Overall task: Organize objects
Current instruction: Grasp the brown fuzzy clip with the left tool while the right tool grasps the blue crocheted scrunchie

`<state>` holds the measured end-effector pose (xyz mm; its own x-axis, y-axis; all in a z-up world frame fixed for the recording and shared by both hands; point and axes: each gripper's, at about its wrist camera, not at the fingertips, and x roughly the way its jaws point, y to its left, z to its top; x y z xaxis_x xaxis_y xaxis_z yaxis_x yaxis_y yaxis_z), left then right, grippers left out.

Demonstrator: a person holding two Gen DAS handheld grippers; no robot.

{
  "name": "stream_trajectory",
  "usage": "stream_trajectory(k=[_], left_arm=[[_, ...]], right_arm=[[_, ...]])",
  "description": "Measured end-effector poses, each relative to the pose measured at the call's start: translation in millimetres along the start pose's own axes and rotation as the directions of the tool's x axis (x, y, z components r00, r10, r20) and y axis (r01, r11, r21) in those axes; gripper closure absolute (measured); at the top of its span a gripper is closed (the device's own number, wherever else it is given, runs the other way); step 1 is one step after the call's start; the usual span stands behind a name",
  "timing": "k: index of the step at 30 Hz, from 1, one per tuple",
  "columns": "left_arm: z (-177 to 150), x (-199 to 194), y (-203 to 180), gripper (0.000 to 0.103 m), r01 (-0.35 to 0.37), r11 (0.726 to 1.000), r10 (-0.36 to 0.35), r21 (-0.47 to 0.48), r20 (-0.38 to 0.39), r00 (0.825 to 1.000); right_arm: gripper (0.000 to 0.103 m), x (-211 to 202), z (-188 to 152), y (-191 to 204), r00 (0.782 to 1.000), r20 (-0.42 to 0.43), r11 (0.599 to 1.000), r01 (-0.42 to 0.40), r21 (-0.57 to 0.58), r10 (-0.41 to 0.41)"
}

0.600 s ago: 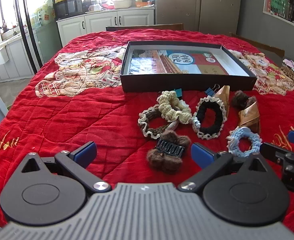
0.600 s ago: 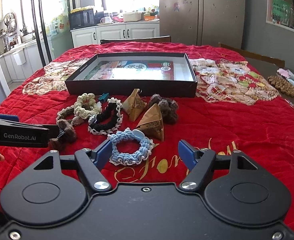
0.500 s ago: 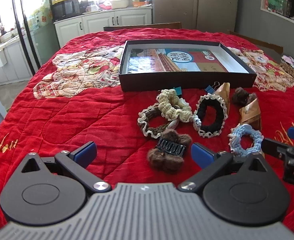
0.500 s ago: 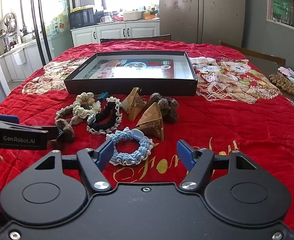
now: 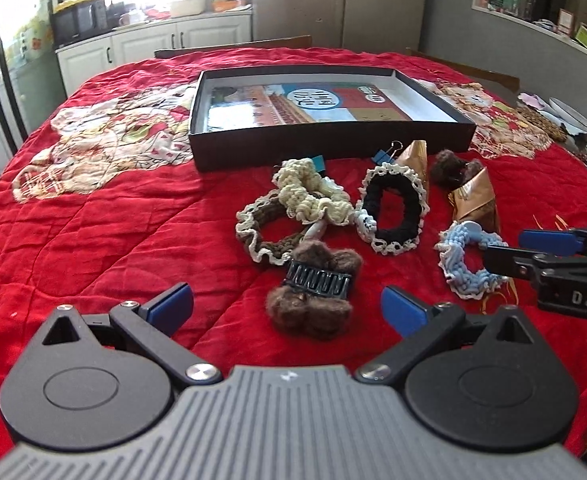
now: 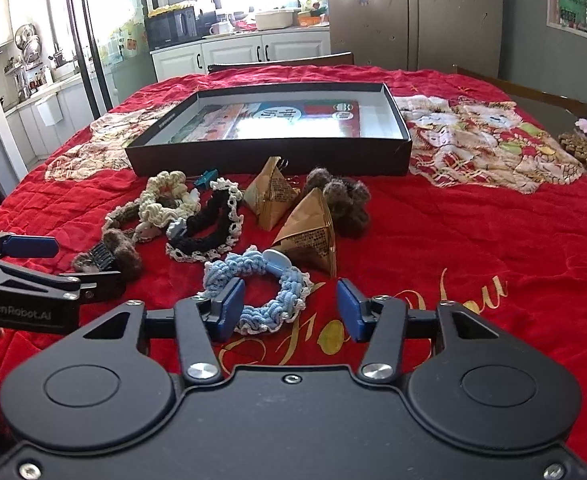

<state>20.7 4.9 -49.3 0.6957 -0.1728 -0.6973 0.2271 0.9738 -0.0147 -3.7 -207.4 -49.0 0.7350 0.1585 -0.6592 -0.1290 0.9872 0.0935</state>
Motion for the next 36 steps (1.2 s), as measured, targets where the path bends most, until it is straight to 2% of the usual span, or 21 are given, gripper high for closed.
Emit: stream_trajectory(k=[5,7,11,22,28,36], left_arm=[[-0.3,5.6,0.1,0.008,0.051,0.999,-0.051,0.006,-0.003,0.999],[-0.6,8.7,0.4,0.015,0.067,0.998,-0.067,0.001,-0.019,0.998],[-1.5,10.7,-0.5,0.022,0.068,0.998,-0.067,0.012,-0.014,0.998],[-0.7,12.3,3.9,0.057,0.079,0.997,-0.079,-0.005,0.001,0.997],[-1.0,10.1,4.2,0.062,0.093,0.996,-0.093,-0.009,0.009,0.996],[2.7,2.2,1.1,0.062,0.123,0.992,-0.123,0.000,0.027,0.992]], right_arm=[[0.059,9.2,-0.5,-0.6,1.000,-0.006,1.000,0.008,0.000,-0.008],[0.060,12.0,-0.8,-1.0,1.000,-0.011,1.000,0.014,0.000,-0.014],[0.063,14.2,-1.8,-0.4,1.000,-0.017,1.000,0.018,-0.008,-0.018],[0.078,20.4,-3.8,2.8,1.000,-0.012,0.999,0.025,-0.042,-0.026],[0.088,17.8,-4.6,4.1,1.000,-0.011,0.998,0.011,-0.057,-0.011],[0.091,5.5,-1.6,5.8,1.000,0.024,0.997,-0.008,-0.083,0.011]])
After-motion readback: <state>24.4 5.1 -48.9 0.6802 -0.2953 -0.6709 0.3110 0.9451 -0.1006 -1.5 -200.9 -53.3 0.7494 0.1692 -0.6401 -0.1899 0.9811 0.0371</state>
